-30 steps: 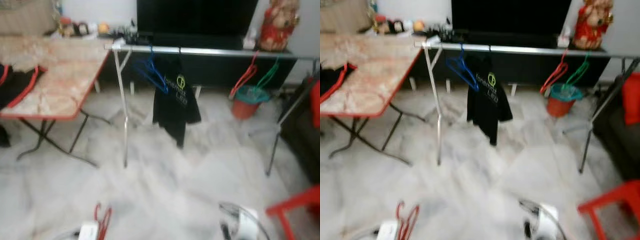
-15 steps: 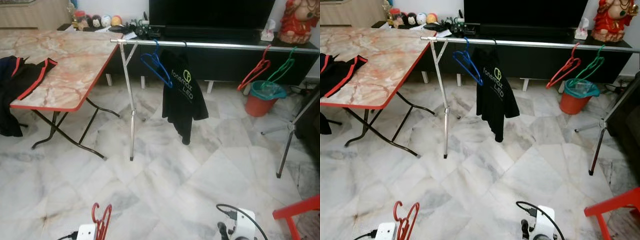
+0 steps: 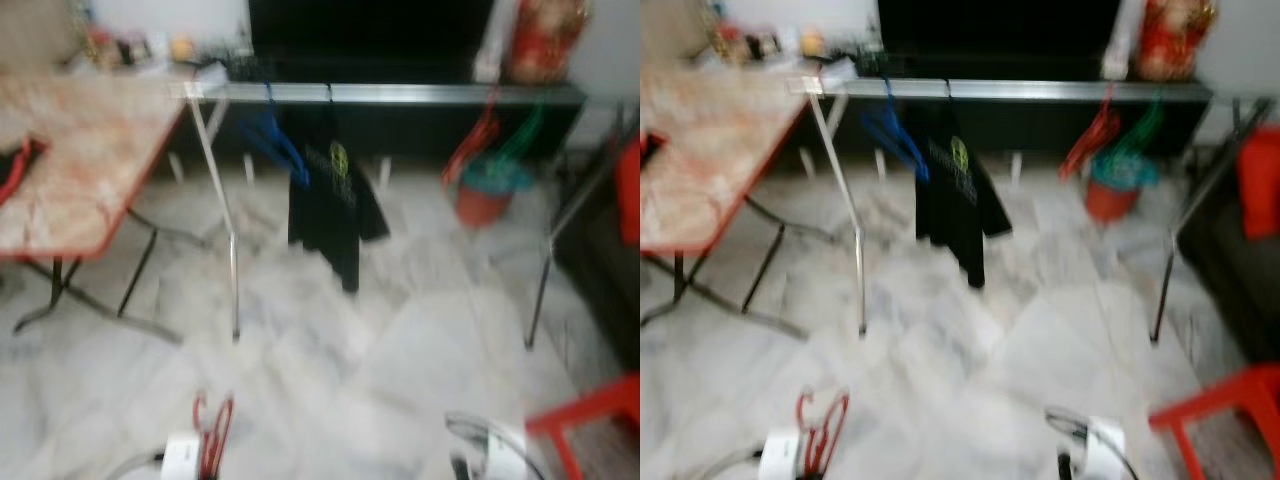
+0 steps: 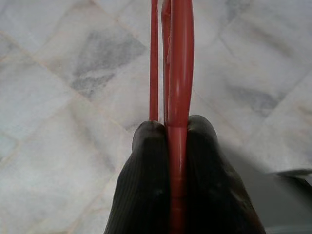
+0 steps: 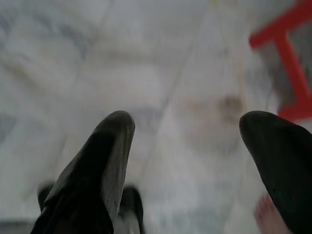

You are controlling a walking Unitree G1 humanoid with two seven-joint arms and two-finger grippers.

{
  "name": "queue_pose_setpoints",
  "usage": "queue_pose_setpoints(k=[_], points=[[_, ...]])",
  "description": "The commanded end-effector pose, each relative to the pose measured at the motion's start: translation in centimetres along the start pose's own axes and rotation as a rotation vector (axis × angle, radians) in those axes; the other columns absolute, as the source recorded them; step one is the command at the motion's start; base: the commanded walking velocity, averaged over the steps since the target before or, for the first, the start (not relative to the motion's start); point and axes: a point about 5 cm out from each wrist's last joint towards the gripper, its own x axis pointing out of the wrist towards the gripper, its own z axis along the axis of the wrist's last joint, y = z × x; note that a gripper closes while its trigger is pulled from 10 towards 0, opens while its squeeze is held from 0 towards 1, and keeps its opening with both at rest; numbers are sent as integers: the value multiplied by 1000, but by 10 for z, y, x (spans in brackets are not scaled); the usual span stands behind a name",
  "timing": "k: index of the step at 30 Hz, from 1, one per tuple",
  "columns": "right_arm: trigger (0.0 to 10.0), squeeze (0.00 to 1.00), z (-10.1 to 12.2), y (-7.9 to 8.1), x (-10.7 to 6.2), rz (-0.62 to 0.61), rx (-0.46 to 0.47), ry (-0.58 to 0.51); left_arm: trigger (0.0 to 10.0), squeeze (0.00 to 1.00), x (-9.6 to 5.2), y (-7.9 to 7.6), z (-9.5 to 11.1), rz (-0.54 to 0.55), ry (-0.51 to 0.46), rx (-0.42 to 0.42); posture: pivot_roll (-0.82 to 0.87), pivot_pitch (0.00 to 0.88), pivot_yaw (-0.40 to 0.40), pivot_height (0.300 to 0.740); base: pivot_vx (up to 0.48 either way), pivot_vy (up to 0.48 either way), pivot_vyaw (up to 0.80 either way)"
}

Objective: Hang hanger

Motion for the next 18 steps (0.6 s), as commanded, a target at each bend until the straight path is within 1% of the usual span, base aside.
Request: queue_pose_setpoints(k=[1, 7, 14, 17, 18], points=[[10000, 0, -6, 2, -1, 6, 0, 20, 10000, 0, -3, 7, -6, 20, 25, 3, 31, 0, -34, 740, 296, 0, 0], [10000, 0, -7, 1, -1, 8, 7, 20, 10000, 0, -3, 6, -6, 15, 26, 3, 29, 0, -31, 740, 302, 0, 0], [10000, 0, -7, 3, -1, 17, 0, 19, 10000, 0, -2, 5, -6, 12, 26, 5, 28, 0, -30, 740, 303, 0, 0], [10000, 0, -7, 6, -1, 34, -24, 17, 10000, 0, -2, 4, -5, 11, 26, 5, 29, 0, -31, 740, 304, 0, 0], [10000, 0, -7, 7, -1, 38, -26, 16, 10000, 0, -2, 4, -5, 11, 26, 6, 29, 0, -31, 740, 300, 0, 675]])
